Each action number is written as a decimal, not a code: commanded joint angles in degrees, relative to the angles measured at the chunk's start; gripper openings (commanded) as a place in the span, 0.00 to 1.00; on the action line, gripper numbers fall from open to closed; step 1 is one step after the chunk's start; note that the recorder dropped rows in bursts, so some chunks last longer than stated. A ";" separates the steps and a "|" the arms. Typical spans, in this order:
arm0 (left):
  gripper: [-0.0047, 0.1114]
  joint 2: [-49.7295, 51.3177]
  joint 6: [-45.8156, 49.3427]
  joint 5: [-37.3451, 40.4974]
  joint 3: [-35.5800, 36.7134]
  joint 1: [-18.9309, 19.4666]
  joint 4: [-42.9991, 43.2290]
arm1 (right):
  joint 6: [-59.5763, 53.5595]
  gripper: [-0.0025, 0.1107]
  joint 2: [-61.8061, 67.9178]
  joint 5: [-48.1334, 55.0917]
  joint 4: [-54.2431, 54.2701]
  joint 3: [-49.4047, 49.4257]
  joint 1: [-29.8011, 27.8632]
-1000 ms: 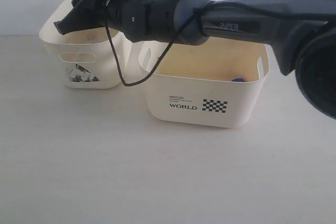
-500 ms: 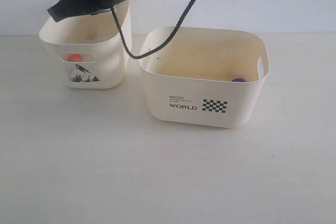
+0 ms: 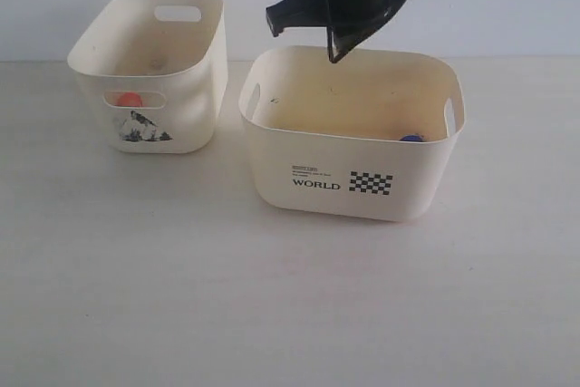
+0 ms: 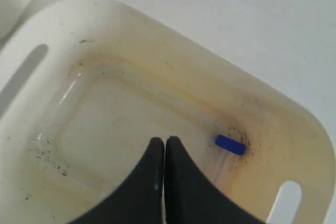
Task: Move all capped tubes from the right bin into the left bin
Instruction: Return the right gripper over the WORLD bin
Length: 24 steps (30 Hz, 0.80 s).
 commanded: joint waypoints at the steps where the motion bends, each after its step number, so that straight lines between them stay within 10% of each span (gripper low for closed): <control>1: 0.08 0.03 -0.54 -0.47 -0.21 0.02 -0.36 | 5.17 0.02 -0.65 3.31 -2.11 0.18 -0.28; 24: 0.08 0.03 -0.54 -0.47 -0.21 0.02 -0.36 | 12.92 0.02 10.24 8.64 1.13 -5.33 -0.62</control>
